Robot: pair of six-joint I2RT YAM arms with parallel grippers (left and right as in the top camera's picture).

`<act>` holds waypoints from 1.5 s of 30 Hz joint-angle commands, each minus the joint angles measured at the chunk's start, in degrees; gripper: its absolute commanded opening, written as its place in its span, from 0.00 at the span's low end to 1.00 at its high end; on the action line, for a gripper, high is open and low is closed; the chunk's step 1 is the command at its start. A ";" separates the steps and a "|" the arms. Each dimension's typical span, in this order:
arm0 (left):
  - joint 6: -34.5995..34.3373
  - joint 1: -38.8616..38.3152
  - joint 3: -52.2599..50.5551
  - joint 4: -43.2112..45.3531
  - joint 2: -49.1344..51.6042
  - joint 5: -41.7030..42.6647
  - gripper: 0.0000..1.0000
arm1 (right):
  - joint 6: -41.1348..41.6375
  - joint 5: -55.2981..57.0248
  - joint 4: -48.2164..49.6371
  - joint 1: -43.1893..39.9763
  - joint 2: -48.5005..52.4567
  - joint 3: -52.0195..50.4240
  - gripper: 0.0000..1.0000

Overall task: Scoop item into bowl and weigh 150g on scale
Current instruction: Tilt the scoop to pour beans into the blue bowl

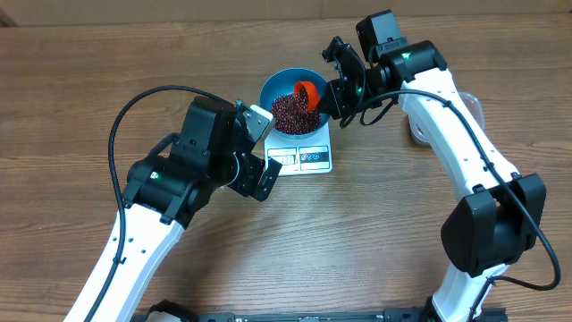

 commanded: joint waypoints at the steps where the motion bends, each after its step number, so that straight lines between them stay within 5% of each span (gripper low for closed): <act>1: 1.07 0.26 -0.33 -0.11 -0.11 0.87 1.00 | -0.44 0.17 0.24 -0.20 -0.61 1.90 0.04; 33: 1.07 0.26 -0.31 -0.13 -0.11 0.87 1.00 | -0.48 0.20 0.07 -0.20 -0.61 1.90 0.04; 38: 1.07 0.26 -0.31 -0.11 -0.11 0.87 1.00 | -6.80 0.31 -2.29 0.07 -0.61 1.90 0.04; 43: 1.07 0.26 -0.31 -0.11 -0.11 0.87 1.00 | 0.22 4.48 -0.85 -0.26 -0.61 1.90 0.04; 45: 1.07 0.26 -0.33 -0.13 -0.11 0.87 1.00 | -4.46 1.55 -1.68 -0.24 -0.61 1.90 0.03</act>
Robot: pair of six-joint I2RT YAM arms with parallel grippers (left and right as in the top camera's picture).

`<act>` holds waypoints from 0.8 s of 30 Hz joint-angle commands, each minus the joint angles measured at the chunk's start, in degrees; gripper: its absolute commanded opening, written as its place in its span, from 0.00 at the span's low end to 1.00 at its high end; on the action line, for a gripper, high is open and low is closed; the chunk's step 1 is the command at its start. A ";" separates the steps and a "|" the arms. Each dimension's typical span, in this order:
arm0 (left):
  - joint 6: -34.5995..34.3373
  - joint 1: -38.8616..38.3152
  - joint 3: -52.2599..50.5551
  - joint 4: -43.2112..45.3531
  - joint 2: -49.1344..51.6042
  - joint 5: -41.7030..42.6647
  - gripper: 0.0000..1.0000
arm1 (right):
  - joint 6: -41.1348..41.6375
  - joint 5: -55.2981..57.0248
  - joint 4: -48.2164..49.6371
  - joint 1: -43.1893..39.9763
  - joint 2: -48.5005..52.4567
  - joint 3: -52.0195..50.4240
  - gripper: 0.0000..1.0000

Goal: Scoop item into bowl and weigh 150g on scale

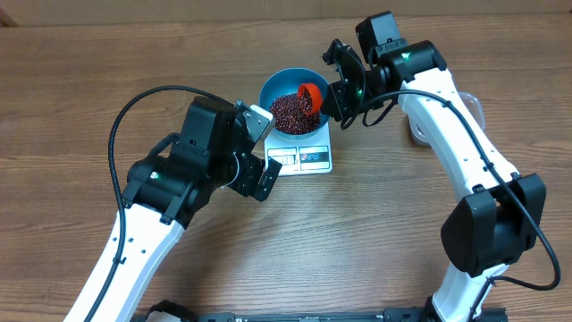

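A blue bowl (275,88) stands on a small white scale (308,156) at the table's middle back. A heap of dark red beans (288,112) fills it. My right gripper (332,95) is shut on the handle of a red scoop (312,93), which is tipped over the bowl's right rim above the beans. My left gripper (264,148) sits at the scale's left edge. Its fingers are spread wide, one toward the bowl and one toward the front corner of the scale. The scale's display is too small to read.
A clear container (472,109) stands at the back right, partly hidden behind the right arm. The left arm's black cable loops over the table to the left of the scale.
The red scoop has shifted slightly right and down over the bowl's rim and shows less of its mouth. The left arm, bowl and scale have not moved.
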 commanded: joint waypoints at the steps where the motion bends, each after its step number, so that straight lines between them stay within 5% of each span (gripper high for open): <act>1: 1.07 0.26 -0.31 -0.13 -0.11 0.87 1.00 | -4.48 -1.95 -0.83 -0.11 -0.61 1.88 0.03; 24: 1.07 0.26 -0.31 -0.11 -0.11 0.87 1.00 | -2.51 -1.07 -0.79 0.02 -0.59 1.86 0.04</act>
